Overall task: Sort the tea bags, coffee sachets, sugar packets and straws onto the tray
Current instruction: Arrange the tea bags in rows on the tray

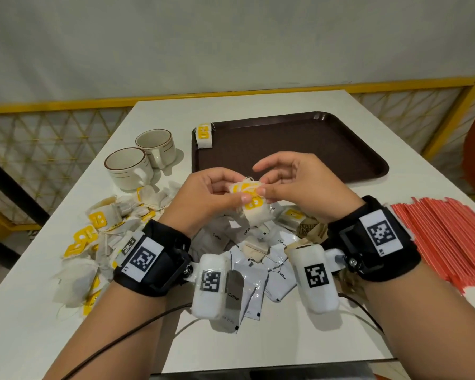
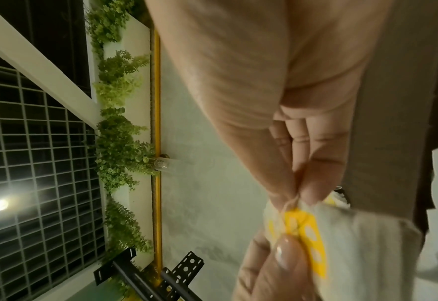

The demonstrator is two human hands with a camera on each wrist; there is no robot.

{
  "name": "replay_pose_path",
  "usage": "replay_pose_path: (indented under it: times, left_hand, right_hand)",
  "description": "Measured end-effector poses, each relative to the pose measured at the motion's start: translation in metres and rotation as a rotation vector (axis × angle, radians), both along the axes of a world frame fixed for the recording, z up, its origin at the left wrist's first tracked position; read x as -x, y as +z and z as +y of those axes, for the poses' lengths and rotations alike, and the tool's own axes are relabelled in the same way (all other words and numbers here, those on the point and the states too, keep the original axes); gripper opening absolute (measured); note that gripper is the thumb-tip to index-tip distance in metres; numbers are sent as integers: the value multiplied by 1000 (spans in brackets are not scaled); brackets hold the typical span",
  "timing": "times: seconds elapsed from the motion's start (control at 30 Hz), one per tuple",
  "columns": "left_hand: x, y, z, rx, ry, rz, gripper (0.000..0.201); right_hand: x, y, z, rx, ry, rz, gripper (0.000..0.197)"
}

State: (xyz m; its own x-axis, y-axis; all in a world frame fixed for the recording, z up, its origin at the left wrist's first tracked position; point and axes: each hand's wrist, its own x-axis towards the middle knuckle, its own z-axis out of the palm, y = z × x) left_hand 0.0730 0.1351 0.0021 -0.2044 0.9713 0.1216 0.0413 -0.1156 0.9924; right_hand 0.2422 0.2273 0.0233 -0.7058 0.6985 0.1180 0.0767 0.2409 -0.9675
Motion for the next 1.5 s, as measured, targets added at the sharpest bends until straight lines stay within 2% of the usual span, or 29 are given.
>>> replay_pose_path:
  times: [0.1,0.23,0.33,0.43,0.67,0.8,0.93,1.0,1.1,1.17,1.23,1.3,1.4,1.5]
  left_hand:
    - [4,-1,0,-2,40,8,22]
    - [14,0,2,-10,124,-56,21]
    - [15,0,2,-4,125,-88,28]
    - [14,0,3,0,118,-84,26]
    - [19,-3,3,13,137,-78,33]
    - [18,-2,3,20,116,-68,31]
    - [20,-2,2,21,142,-86,28]
    - [21,-2,2,13,150,-103,26]
    - [22,-3,2,8,155,-108,25]
    - [23,-5,3,14,158,-103,24]
    - [24,-5,4,17,164,-93,23]
    - [25,-5,4,2,174,-65,25]
    - [25,-5,3,-39,170,10,20]
    - [25,-7,3,-21,159,88,27]
  right_hand:
    - [-10,3,8,-43,-27,-91,26]
    - [-28,3,23,-318,12,-542,20]
    - [-28,-6,25,-393,84,-780,30]
    - [-25,-12,26,-431,104,-882,42]
    - [-21,-14,28,-394,92,-893,51]
    - [-21,-15,27,-445,64,-869,41]
    - [-24,-3,23,-478,29,-726,22]
    - [-23,8,14,-417,96,-631,15]
    - [-17,22,-7,-246,277,-537,16]
    - [-9,18,-16,-260,351,-607,19]
    - [-1,7,-20,-424,347,-726,22]
    - [5,-2,-23,-492,348,-795,21]
    - [7,-8,-21,-453,368,-801,15]
    - [2,-6,-14,-454,319,-764,11]
